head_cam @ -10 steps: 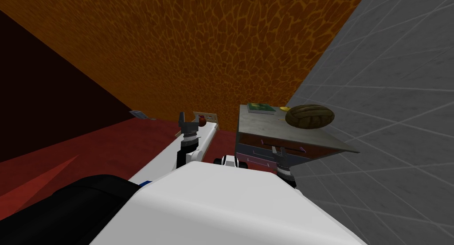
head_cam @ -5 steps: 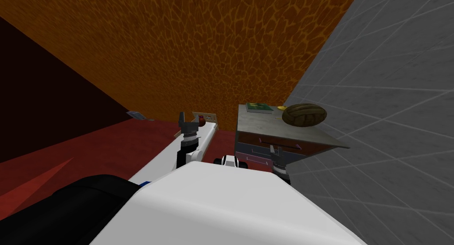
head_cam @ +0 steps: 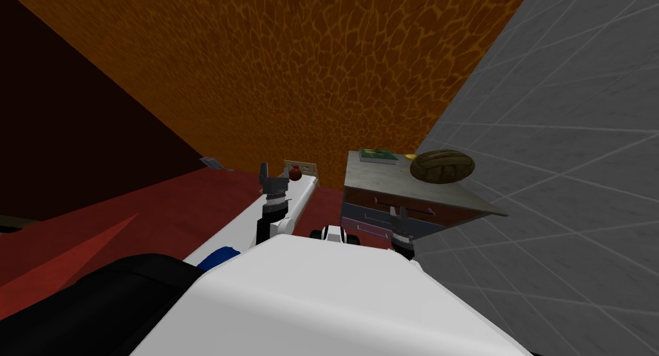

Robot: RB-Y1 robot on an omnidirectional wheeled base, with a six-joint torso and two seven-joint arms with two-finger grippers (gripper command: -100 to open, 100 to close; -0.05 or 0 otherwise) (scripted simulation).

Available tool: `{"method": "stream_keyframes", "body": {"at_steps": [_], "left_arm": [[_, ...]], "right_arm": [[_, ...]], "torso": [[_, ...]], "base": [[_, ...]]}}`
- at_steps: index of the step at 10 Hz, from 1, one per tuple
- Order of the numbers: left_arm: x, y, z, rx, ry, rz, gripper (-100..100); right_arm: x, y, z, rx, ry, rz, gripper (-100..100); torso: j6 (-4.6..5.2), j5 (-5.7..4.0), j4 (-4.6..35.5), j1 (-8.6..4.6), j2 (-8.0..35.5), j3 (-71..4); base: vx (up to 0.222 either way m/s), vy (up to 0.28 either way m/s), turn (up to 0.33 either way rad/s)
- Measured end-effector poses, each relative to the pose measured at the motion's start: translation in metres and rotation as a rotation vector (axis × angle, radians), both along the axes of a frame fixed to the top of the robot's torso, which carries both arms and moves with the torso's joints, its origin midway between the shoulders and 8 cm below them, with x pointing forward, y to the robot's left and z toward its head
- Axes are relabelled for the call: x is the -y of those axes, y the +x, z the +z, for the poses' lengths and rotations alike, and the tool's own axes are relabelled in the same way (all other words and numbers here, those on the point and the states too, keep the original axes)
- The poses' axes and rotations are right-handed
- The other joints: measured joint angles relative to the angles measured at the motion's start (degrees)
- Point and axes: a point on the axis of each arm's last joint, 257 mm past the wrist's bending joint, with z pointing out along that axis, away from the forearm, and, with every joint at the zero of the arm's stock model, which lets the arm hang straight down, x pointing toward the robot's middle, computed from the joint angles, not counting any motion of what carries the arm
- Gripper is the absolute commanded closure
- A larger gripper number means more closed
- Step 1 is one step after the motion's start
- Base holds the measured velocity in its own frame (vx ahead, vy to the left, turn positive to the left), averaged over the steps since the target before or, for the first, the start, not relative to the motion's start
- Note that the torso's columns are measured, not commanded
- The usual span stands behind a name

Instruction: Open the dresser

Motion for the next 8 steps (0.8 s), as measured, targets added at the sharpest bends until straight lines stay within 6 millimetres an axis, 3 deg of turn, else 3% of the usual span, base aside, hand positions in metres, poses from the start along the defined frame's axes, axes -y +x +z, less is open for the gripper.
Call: {"method": "stream_keyframes", "body": {"at_steps": [3,7,8], "left_arm": [[0.0,0.0,0.0,0.0,0.0,0.0,0],[0.0,0.0,0.0,0.0,0.0,0.0,0],[0.0,0.0,0.0,0.0,0.0,0.0,0]], "right_arm": [[0.0,0.016,0.002,-0.004,0.003,-0.031,-100],[-0.004,0.053,0.009,-0.006,0.005,-0.08,-100],[-0.004,0.054,0.009,-0.008,0.004,-0.083,100]], "torso": [[0.0,0.02,-0.07,0.09,-0.21,-0.13],[0.0,-0.01,0.02,-0.05,0.0,0.0],[0.03,0.01,-0.06,0.07,-0.23,-0.13]], "base": [[-0.074,-0.031,0.095],[-0.106,-0.052,0.105],[0.066,0.02,-0.205]]}}
